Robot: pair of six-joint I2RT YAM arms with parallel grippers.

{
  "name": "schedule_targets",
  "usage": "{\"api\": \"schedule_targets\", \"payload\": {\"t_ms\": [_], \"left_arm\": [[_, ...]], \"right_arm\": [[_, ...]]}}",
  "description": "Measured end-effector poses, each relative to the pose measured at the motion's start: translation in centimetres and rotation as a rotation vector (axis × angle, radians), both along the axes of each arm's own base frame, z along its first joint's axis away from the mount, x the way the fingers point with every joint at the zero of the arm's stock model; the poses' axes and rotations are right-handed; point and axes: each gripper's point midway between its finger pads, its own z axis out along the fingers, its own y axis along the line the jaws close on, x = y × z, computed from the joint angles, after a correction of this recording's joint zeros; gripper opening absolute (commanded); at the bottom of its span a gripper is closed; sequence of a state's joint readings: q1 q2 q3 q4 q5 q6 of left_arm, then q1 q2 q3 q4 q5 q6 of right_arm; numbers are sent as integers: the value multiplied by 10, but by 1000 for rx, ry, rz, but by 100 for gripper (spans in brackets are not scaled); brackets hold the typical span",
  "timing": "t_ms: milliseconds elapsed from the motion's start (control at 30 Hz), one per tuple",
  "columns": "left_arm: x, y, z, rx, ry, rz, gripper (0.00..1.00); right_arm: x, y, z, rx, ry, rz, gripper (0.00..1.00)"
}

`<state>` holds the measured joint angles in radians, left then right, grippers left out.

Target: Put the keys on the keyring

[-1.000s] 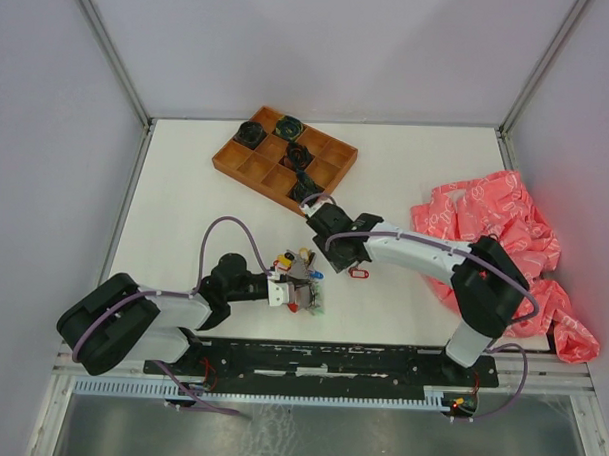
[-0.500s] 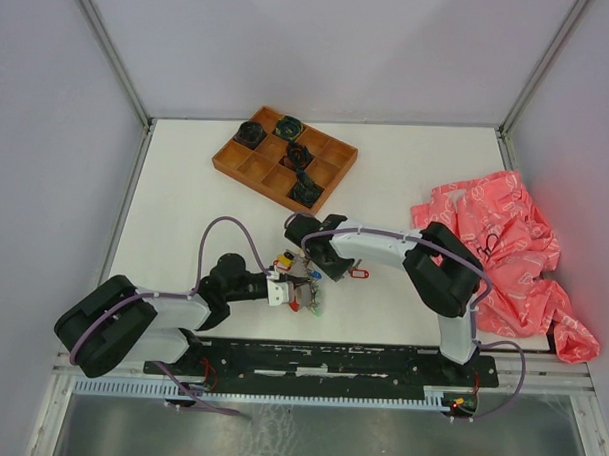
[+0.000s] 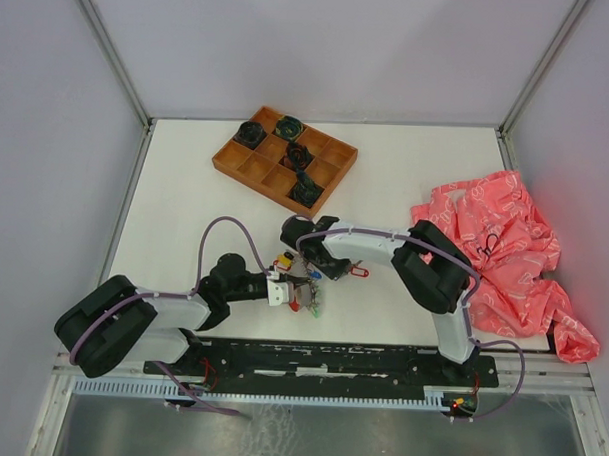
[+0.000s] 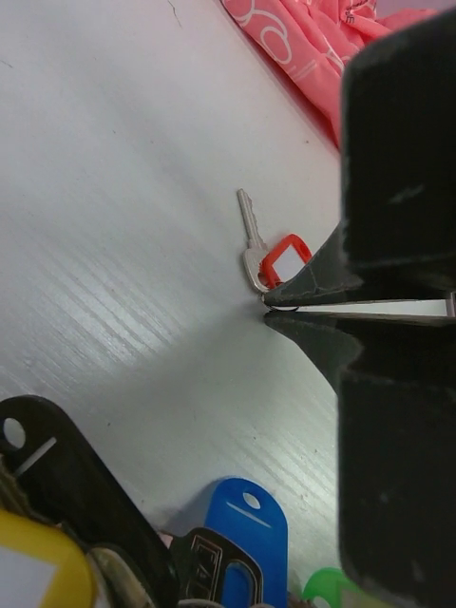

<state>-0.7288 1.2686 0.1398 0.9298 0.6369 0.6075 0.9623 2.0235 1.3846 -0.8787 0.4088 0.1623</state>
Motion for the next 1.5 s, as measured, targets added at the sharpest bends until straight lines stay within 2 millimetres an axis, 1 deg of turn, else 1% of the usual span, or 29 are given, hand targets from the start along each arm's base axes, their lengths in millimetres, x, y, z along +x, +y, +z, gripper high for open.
{"api": "schedule_targets", "payload": {"t_ms": [67, 233, 333, 467, 567, 767, 833, 1000, 1167, 1267, 1400, 1500], "left_arm": [[0, 0, 0, 0, 0, 0, 3], [0, 0, 0, 0, 0, 0, 3], [0, 0, 0, 0, 0, 0, 3], [0, 0, 0, 0, 0, 0, 3], [0, 0, 0, 0, 0, 0, 3], [0, 0, 0, 0, 0, -1, 3], [0, 0, 0, 0, 0, -1, 3], [0, 0, 0, 0, 0, -1, 3], [0, 0, 0, 0, 0, 0, 3], [0, 0, 0, -1, -1, 0, 3], [0, 0, 1, -3, -2, 0, 3], [0, 0, 1, -3, -2, 0, 3]], "right_arm": [[0, 0, 0, -1, -1, 2, 1], [0, -2, 2, 22, -19, 1, 1], [-3, -4, 5, 76, -35, -3, 1], [-6, -4, 11, 214, -61, -15, 1], [-4, -3, 14, 360, -84, -29, 1], [1, -7, 9, 609, -131, -40, 1], [5, -3, 10, 696, -158, -28, 1], [9, 3, 11, 845, -199, 16, 1], [19, 9, 11, 927, -206, 28, 1], [24, 11, 11, 960, -203, 18, 3], [24, 9, 11, 954, -185, -5, 9], [24, 6, 11, 914, -161, -29, 15]]}}
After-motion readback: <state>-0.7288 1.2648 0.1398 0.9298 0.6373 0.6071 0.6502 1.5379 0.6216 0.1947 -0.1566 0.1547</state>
